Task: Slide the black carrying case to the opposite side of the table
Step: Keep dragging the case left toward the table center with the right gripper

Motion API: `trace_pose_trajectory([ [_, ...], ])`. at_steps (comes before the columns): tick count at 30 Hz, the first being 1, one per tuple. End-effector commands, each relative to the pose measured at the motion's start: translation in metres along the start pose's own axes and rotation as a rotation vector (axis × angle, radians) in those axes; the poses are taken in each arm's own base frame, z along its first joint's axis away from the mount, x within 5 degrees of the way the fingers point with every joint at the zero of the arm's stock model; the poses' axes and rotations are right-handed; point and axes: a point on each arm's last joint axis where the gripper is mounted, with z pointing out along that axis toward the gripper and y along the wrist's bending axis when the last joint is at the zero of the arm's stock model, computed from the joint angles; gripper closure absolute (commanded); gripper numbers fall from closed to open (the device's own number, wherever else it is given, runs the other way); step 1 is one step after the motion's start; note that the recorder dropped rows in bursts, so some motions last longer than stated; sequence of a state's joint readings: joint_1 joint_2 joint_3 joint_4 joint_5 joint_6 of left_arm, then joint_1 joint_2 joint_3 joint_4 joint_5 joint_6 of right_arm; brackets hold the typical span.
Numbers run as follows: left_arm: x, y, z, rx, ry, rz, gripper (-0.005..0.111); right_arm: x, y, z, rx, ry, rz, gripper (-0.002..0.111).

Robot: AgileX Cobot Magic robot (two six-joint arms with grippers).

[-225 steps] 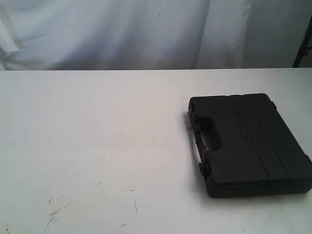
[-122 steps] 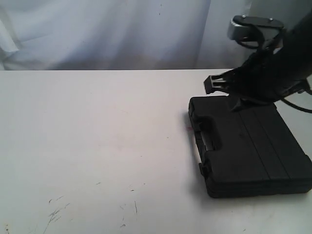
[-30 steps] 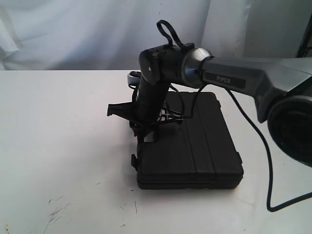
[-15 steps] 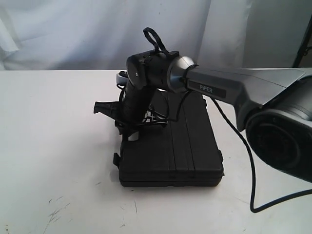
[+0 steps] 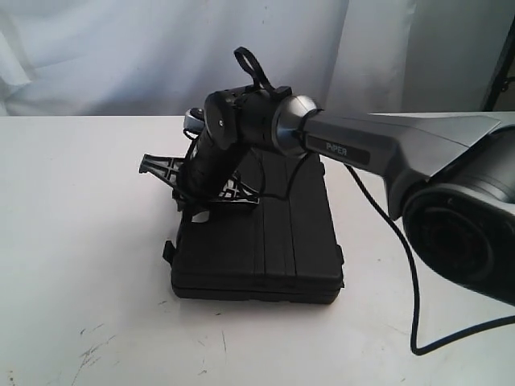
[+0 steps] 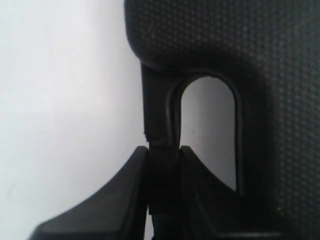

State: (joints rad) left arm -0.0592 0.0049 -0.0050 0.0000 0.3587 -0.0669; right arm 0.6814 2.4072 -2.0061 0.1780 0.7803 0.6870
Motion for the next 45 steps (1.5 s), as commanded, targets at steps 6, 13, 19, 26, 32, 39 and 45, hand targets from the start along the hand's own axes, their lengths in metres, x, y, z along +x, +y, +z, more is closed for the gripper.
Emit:
trace_pose_trajectory([
  [6,0.0,0.0,0.0,-0.001,-0.015,-0.005,0.107,0.0,0.01,0.006,-0.063,-0.046,0.001,0.108],
  [13,0.0,0.0,0.0,-0.001,-0.015,-0.005,0.107,-0.001,0.011,0.011,-0.087,-0.064,0.011,0.108],
  [19,0.0,0.0,0.0,-0.001,-0.015,-0.005,0.107,-0.002,0.012,0.013,-0.102,-0.077,0.057,0.108],
  [26,0.0,0.0,0.0,-0.001,-0.015,-0.005,0.107,0.002,0.007,0.024,-0.083,-0.047,0.065,0.108],
  [32,0.0,0.0,0.0,-0.001,-0.015,-0.005,0.107,0.002,0.008,0.024,-0.095,-0.052,0.072,0.098],
  [39,0.0,0.0,0.0,-0.001,-0.015,-0.005,0.107,-0.002,0.007,0.01,-0.078,-0.044,0.047,0.063],
  [45,0.0,0.0,0.0,-0.001,-0.015,-0.005,0.107,-0.014,0.001,-0.012,-0.05,-0.041,0.024,0.063],
])
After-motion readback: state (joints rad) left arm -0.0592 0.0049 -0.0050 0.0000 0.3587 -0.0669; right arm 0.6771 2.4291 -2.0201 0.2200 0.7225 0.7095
